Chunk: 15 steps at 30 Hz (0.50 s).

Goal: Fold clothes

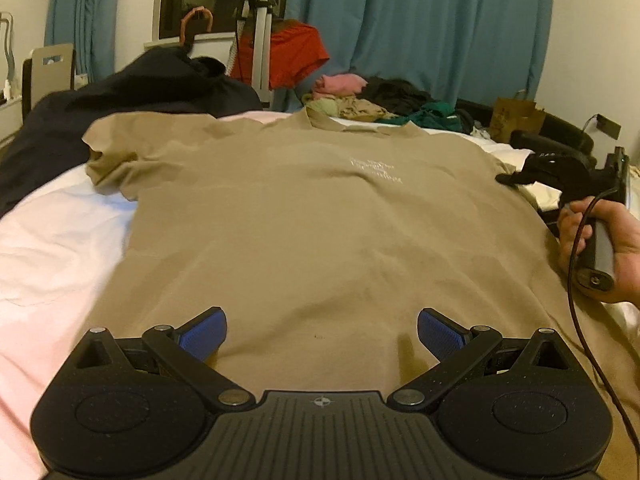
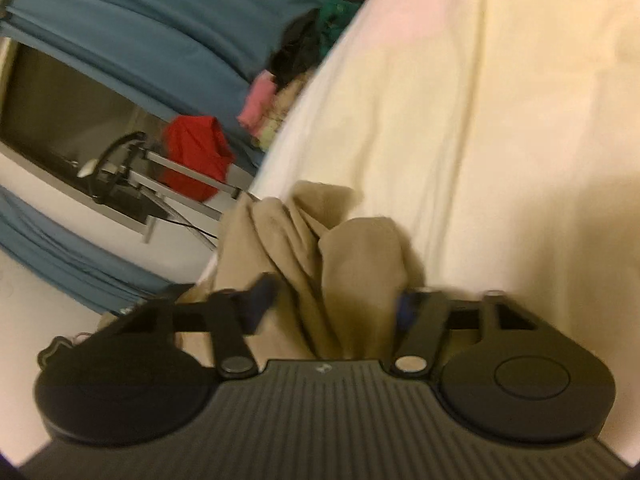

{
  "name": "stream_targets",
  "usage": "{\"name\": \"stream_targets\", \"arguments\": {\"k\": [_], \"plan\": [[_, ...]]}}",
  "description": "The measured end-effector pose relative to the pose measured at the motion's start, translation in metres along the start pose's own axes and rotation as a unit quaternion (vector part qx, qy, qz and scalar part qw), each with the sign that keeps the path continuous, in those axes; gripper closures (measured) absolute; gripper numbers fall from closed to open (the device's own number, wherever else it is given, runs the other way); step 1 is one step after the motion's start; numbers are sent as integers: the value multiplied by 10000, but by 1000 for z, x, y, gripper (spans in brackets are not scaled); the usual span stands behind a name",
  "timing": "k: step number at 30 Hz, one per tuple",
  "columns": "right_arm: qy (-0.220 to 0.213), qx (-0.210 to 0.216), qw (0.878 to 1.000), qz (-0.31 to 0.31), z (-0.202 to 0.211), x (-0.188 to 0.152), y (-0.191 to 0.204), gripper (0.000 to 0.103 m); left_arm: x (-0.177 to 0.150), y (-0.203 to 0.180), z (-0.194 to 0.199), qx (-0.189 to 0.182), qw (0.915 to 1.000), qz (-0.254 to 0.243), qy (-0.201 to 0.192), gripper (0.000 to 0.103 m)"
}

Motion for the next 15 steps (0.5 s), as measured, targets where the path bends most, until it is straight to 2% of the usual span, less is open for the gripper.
{"name": "stream_targets", "arguments": {"k": [3, 9, 12, 15], "plan": [[-403, 89, 9987, 292, 5, 4, 12, 90, 0, 2, -4, 14, 10000, 93, 32, 0], [-1764, 327, 9833, 298, 51, 25, 24, 91, 0, 8, -3, 144, 9996, 220, 58, 0], [-2219, 373, 9742, -179, 74, 34, 10, 91, 0, 8, 1, 190, 9996, 225, 46, 0], [-2207, 243, 9724, -722, 84, 38, -12, 89, 0, 8, 6, 188, 9996, 221, 20, 0]]}}
Point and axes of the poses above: each gripper's, at about its wrist camera, not at the fingertips, and z roughly against the way its jaws point, y to its left, x to its top, the point moved 3 cm from there along -z, roughly the way its jaws point, and after that the axes turned 8 degrees about -y, right-handed, at the moved point
